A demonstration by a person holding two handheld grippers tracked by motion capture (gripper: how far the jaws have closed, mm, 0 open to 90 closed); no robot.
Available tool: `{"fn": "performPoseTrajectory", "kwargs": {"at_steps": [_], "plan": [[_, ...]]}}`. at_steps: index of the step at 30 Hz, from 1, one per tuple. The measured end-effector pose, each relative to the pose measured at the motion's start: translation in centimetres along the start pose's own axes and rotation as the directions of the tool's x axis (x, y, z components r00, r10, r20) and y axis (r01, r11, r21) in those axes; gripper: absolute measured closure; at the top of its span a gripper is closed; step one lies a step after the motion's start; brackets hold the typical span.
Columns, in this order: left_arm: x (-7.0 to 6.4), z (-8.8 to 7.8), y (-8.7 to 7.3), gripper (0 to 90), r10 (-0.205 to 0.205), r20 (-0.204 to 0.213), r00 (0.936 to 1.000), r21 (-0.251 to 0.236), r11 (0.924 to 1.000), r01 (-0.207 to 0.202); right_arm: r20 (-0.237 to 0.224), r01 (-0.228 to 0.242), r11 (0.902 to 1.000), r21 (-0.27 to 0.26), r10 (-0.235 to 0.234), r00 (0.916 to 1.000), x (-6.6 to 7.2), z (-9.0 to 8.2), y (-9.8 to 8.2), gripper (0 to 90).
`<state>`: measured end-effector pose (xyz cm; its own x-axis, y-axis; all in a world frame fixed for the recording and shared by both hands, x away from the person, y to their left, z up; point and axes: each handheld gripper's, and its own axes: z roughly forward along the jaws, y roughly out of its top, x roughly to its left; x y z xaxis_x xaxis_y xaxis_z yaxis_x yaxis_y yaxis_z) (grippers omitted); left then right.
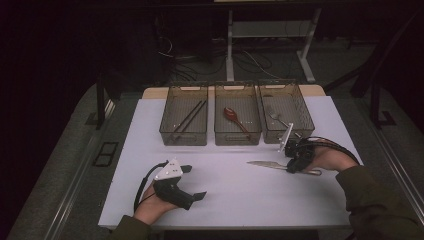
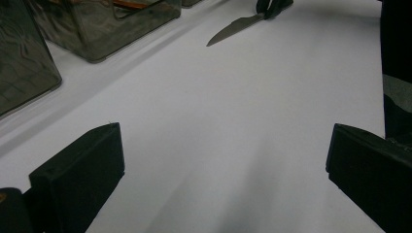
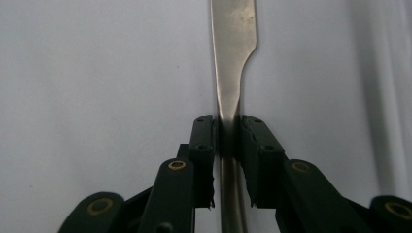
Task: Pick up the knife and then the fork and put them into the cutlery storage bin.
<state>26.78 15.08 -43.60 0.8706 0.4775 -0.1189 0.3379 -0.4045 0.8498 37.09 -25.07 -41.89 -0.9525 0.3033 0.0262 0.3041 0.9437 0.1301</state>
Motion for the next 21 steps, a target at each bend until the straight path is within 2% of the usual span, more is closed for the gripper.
{"fn": "performPoseTrajectory", "kwargs": {"at_steps": [10,15,21], "plan": [[-0.09,0.09,0.01,0.0,0.004,0.003,1.0000,0.002,1.0000,-0.004,-0.015,0.021,0.9998,0.003,-0.021,0.9997,-0.41,0.14,0.03,77.6],[-0.08,0.11,0.02,0.0,0.004,0.003,1.0000,0.005,1.0000,-0.004,0.009,0.048,0.9987,0.019,-0.048,0.9988,-0.05,0.16,0.30,78.8],[-0.07,0.11,0.02,0.0,0.002,0.003,1.0000,0.003,1.0000,-0.002,0.012,0.044,0.9989,0.013,-0.044,0.9989,-0.01,0.11,0.21,79.1]]}}
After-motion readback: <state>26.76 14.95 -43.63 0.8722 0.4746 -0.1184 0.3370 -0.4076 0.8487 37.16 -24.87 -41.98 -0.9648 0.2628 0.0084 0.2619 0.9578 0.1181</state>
